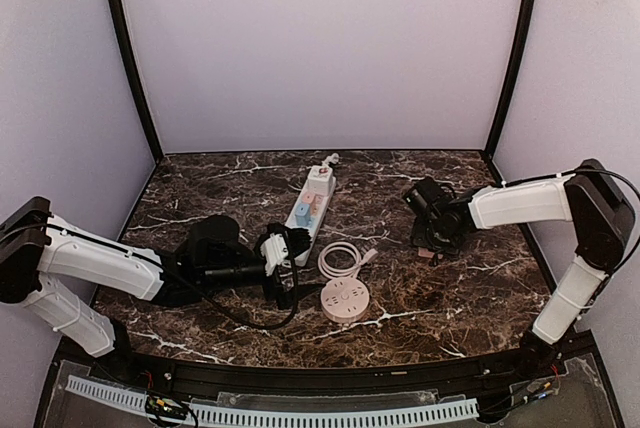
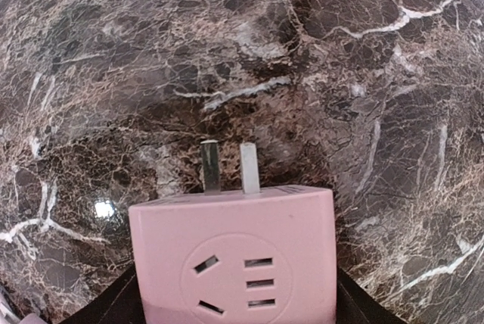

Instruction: Insert the plug

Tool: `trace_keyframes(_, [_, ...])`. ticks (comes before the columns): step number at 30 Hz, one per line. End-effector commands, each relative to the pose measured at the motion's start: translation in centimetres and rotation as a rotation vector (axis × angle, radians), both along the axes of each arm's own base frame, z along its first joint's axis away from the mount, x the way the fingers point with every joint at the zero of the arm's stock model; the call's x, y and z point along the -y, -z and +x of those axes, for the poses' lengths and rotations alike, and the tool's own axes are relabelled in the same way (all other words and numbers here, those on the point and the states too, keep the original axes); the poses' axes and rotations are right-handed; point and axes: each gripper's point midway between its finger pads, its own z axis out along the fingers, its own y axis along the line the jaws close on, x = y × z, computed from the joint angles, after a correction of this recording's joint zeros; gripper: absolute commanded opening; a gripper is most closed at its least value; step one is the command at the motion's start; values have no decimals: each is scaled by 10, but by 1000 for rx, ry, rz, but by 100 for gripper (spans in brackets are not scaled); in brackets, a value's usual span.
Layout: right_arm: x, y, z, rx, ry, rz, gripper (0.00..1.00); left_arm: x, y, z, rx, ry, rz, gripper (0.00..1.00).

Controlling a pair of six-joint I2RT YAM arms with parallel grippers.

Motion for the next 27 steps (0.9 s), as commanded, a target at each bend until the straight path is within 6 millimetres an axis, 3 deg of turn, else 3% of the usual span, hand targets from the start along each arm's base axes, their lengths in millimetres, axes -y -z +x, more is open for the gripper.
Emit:
trace_keyframes(1, [8,1,3,30,29,-17,68,1,-3,0,4,10,0,98])
trace_keyframes(5, [10,0,1,28,10,-29,53,1,-3,0,4,11,1,98])
trace_keyframes(6, [9,-1,0,27,-4,-30,46,1,-3,0,6,10,2,98])
trace_keyframes(7, [7,-4,0,26,-26,-30,31,0,-3,1,7,10,4,98])
trace_keyframes(8, [5,-7,0,25,-52,-25,22,0,-3,1,12,7,6,98])
trace_keyframes(16, [-44,-59,-22,-26,-381,45,15,-7,5,0,61,13,53,98])
trace_keyframes(20, [-76,-84,-51,-52,-573,138,16,-7,4,-3,125,45,56,98])
trace_keyframes(24, [-110,-94,-85,-123,-771,227,17,-2,-1,-12,226,130,55,99])
trace_keyframes(27, [-124,-100,-100,-159,-842,267,15,-2,-3,-14,364,172,66,99])
